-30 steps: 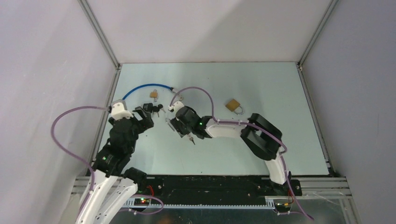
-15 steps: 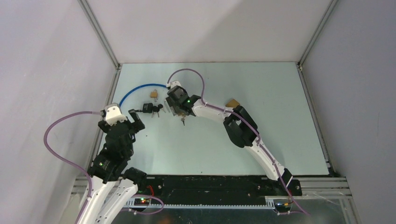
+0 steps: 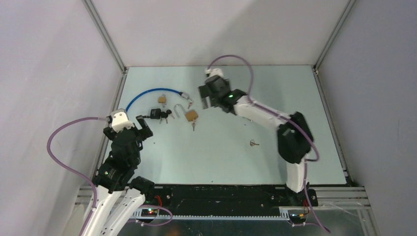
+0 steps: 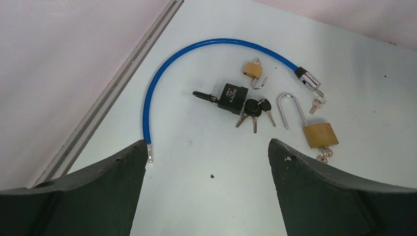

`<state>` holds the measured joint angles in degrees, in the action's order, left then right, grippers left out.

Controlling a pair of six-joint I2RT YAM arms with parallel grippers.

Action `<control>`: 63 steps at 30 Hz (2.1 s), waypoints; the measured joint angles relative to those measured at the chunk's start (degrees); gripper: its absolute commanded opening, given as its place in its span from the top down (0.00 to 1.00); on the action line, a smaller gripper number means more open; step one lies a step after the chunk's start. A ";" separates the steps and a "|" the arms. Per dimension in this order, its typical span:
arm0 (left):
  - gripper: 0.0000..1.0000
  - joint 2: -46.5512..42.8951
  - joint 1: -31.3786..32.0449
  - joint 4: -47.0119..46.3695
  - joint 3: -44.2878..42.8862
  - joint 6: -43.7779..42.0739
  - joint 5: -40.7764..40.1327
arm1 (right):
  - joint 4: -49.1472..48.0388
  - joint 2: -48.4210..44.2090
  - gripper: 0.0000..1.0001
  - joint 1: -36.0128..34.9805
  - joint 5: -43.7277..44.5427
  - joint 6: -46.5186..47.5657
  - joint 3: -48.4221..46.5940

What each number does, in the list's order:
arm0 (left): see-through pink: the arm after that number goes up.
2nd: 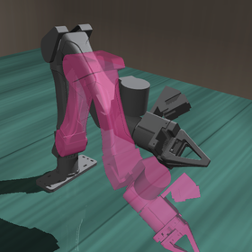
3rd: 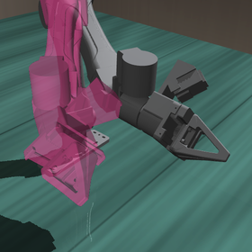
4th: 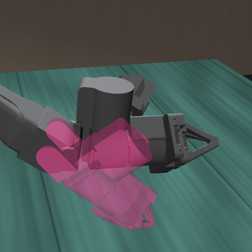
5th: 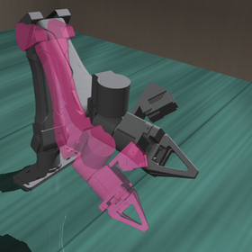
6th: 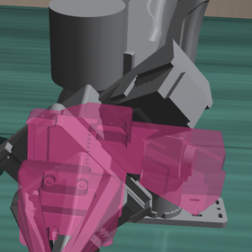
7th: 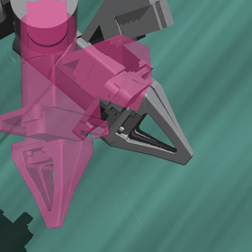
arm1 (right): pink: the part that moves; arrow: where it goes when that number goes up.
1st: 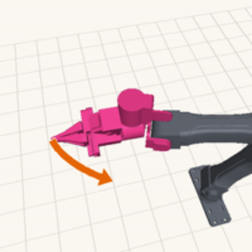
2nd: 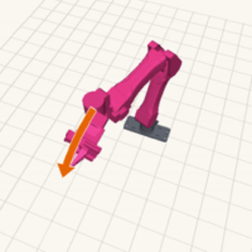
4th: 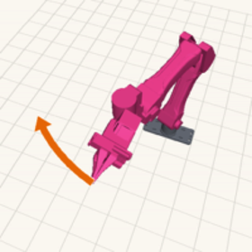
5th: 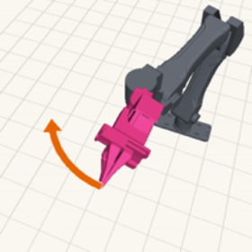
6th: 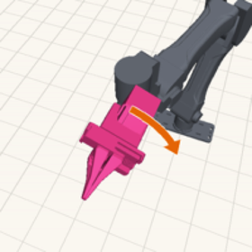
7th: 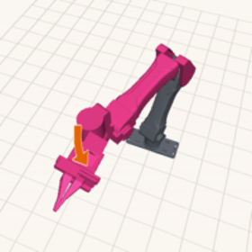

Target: Unlock with the key

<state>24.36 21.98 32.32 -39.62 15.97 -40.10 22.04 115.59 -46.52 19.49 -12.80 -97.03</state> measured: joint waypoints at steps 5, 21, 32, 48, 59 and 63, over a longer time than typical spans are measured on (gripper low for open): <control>0.04 -0.02 -0.04 0.02 0.26 0.00 0.37 | 2.97 -14.32 0.08 11.67 2.29 -4.83 9.73; 0.04 0.00 -0.22 0.00 0.28 -0.02 0.87 | 13.81 -9.01 0.30 29.57 -1.11 -22.86 20.22; 0.04 -0.15 -0.39 0.00 0.28 -0.02 1.29 | 10.95 -2.45 0.38 28.06 -2.86 -23.96 19.32; 0.04 -0.15 -0.74 0.00 0.28 -0.02 1.57 | 13.97 -3.34 0.25 41.75 -0.87 -22.88 18.60; 0.04 0.02 -0.79 0.02 0.28 -0.02 1.95 | 17.33 -21.09 0.38 29.31 -2.58 -23.50 32.09; 0.05 0.02 -0.81 0.00 0.28 -0.04 2.36 | 18.43 -23.21 0.48 22.25 -4.20 -24.50 36.68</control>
<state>24.38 21.17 32.32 -39.33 15.92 -37.74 40.47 92.38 -24.27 15.29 -37.30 -60.36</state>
